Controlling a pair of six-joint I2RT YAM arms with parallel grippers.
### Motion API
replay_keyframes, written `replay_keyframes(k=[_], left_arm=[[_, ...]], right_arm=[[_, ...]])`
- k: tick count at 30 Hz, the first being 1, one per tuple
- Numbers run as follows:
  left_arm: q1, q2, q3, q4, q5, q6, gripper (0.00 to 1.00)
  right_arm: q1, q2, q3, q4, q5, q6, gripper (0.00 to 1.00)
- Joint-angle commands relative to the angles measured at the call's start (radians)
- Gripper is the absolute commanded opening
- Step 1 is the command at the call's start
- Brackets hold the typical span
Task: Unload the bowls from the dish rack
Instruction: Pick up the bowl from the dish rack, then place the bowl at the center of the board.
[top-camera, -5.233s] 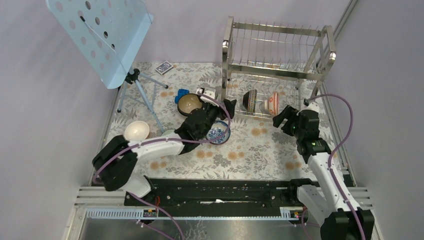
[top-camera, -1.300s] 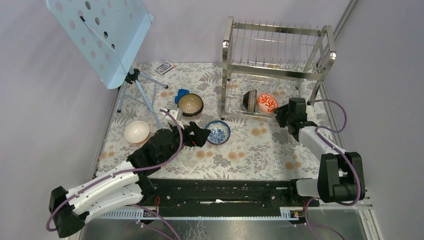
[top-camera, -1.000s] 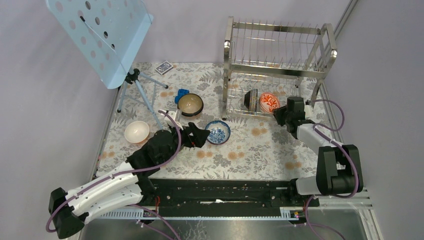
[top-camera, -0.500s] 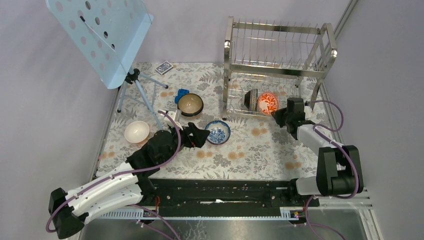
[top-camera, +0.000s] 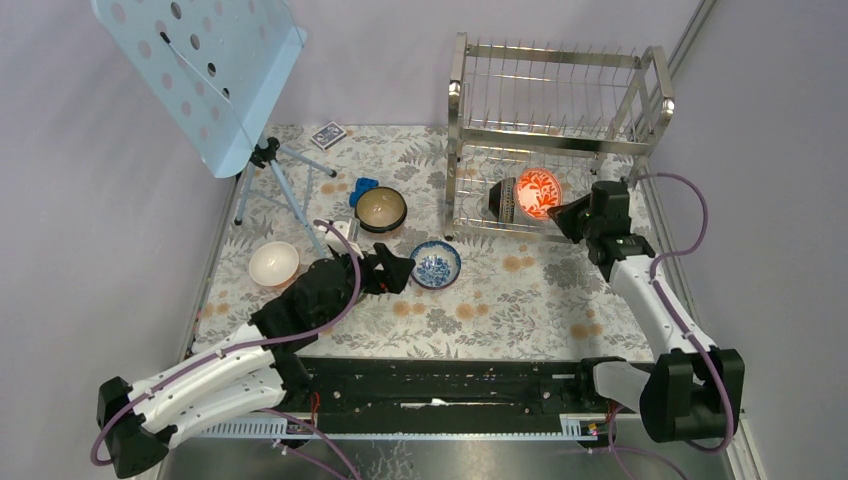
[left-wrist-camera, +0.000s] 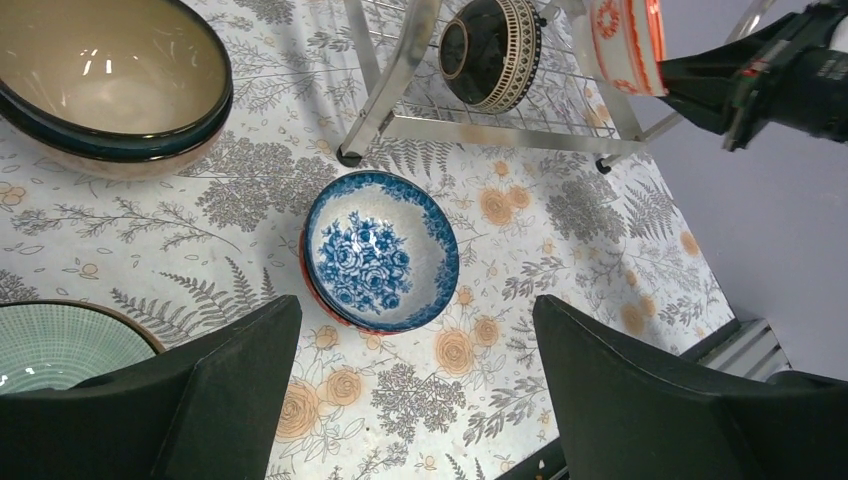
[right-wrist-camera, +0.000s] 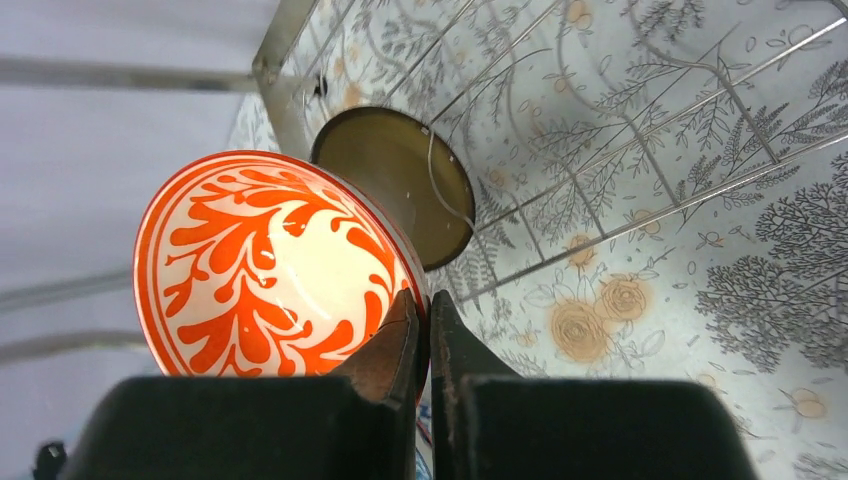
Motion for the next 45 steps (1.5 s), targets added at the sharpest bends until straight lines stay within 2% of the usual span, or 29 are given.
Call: replay_keyframes(k=[1, 6, 9, 12, 17, 29, 38, 45], left_arm=[[0.000, 0.017, 0.082, -0.076, -0.046, -0.017, 0.90], [0.000, 0.033, 0.107, -0.145, -0.046, -0.044, 0.90], [0.000, 0.031, 0.109, -0.152, -0.042, -0.050, 0.90], [0.000, 0.032, 0.106, -0.159, -0.044, -0.049, 0.90], [0.000, 0.028, 0.106, -0.185, -0.061, -0.061, 0.90], [0.000, 0.060, 0.101, -0.199, -0.031, -0.098, 0.90], [-0.001, 0.088, 0.077, -0.173, 0.009, -0.105, 0.90], [0.000, 0.093, 0.068, -0.163, 0.026, -0.101, 0.90]], right_arm=[[0.026, -0.072, 0.117, -0.170, -0.098, -0.241, 0.00], [0.105, -0.174, 0.126, -0.329, -0.067, -0.400, 0.00], [0.190, -0.183, 0.165, -0.461, -0.020, -0.481, 0.00], [0.283, -0.189, 0.169, -0.541, 0.039, -0.510, 0.00], [0.370, -0.211, 0.104, -0.591, 0.048, -0.507, 0.00], [0.403, -0.237, -0.161, -0.470, 0.087, -0.362, 0.00], [0.407, -0.237, -0.268, -0.358, 0.088, -0.323, 0.00], [0.409, -0.248, -0.302, -0.333, 0.134, -0.304, 0.00]])
